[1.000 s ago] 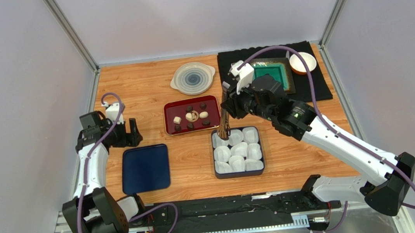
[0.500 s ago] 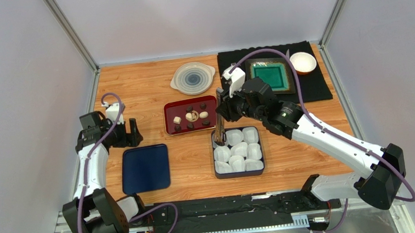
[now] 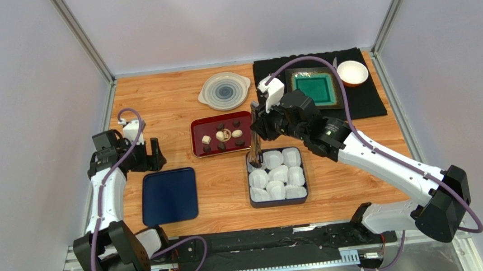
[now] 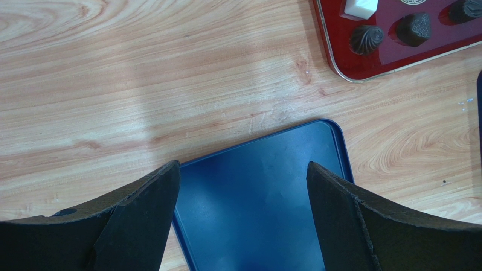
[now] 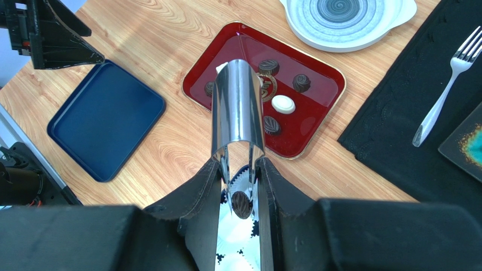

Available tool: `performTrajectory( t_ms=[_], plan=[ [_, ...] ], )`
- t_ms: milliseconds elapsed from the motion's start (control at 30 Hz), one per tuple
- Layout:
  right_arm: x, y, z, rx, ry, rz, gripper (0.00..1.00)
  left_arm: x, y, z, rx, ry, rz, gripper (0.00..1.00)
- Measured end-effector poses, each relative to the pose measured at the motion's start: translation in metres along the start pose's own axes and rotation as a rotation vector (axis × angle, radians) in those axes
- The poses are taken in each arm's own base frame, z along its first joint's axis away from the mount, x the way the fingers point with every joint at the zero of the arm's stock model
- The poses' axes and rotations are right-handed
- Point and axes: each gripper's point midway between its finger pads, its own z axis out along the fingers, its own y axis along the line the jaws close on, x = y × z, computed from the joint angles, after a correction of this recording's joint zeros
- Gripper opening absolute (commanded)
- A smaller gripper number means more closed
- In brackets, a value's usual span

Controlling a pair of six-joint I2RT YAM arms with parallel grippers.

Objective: Pack the chocolate

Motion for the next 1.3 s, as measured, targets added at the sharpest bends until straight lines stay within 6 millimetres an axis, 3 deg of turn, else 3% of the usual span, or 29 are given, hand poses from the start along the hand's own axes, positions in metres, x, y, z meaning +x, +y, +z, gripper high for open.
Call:
performTrajectory(
  t_ms=[467, 1300],
  plan=[
    [0.007, -0.008, 0.008, 0.037, 0.021, -0.026, 0.16, 0.001, -0.002, -0.002, 0.004, 0.001, 0.000, 0.91],
    [-0.004, -0.007, 0.007, 0.034, -0.003, -0.029, 0.31, -0.002, -0.003, -0.005, 0.003, -0.012, 0.010, 0.91]
  ],
)
